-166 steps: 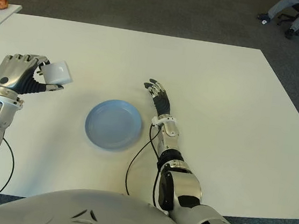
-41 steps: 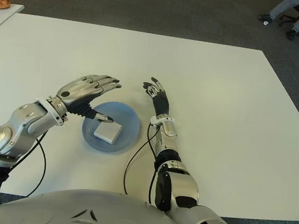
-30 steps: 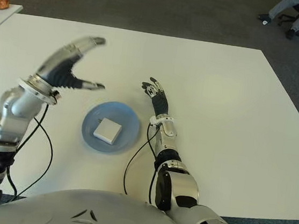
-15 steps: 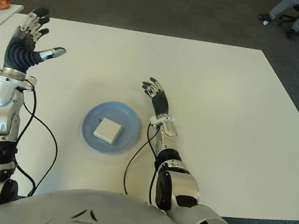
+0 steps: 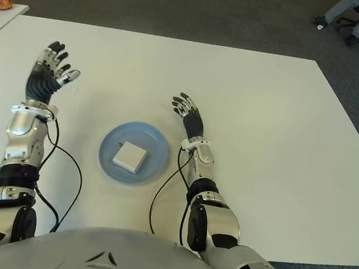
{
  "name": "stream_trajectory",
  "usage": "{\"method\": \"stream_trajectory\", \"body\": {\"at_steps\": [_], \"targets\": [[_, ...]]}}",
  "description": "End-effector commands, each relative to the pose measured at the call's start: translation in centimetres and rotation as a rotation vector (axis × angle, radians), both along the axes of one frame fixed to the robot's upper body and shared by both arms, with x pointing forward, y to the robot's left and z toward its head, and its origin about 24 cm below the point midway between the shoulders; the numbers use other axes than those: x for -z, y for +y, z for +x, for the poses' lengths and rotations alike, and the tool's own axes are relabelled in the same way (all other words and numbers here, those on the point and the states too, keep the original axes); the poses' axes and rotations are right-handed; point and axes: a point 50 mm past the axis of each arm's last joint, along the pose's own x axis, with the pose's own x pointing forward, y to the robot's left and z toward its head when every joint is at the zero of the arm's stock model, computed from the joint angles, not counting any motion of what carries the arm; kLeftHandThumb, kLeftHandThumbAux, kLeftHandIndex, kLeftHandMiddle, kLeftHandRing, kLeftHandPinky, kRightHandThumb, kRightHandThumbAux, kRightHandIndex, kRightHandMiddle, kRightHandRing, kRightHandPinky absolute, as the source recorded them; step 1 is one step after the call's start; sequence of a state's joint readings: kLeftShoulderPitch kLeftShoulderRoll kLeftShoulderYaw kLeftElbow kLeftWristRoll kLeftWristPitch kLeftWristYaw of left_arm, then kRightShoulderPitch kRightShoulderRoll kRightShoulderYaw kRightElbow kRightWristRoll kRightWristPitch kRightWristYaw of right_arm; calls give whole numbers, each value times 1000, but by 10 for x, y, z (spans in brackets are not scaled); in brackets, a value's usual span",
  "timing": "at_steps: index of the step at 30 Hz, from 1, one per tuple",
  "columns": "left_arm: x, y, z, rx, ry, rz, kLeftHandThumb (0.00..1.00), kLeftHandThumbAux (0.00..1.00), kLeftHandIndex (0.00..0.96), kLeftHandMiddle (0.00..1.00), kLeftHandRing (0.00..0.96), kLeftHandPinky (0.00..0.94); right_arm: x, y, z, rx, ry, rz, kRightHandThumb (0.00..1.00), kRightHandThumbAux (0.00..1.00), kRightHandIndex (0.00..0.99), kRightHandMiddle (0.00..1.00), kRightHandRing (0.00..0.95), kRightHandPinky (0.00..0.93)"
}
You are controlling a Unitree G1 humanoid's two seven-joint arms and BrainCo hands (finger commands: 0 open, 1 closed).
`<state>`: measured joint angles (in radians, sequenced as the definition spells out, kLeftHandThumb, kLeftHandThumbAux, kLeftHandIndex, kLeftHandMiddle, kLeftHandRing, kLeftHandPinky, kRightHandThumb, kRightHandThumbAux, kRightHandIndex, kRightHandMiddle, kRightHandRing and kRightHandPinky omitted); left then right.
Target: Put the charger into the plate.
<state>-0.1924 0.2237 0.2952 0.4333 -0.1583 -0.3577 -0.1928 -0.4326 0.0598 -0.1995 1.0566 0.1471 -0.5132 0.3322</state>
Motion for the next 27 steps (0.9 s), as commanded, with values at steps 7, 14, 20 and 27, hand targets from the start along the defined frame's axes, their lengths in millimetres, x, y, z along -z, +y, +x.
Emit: {"method": "stream_trajectory", "body": {"at_steps": [7, 14, 20, 27], "targets": [[62, -8, -30, -3, 203, -39, 0, 804, 1, 0, 0, 0, 34, -10, -29, 27, 175, 19, 0, 589, 148, 250, 207, 176], [92, -9, -42, -1, 347, -94, 0, 778, 0, 0, 0, 0, 34, -10, -29, 33, 168, 25, 0, 594, 156, 259, 214, 184], [109, -18, -51, 1, 426, -120, 0, 755, 0, 0, 0, 0, 33, -10, -29, 33, 161, 28, 0, 598, 158, 260, 215, 177], [106, -18, -48, 8, 456, -80, 0, 714, 0, 0, 0, 0, 33, -10, -30, 33, 158, 27, 0, 598, 156, 255, 210, 174]]}}
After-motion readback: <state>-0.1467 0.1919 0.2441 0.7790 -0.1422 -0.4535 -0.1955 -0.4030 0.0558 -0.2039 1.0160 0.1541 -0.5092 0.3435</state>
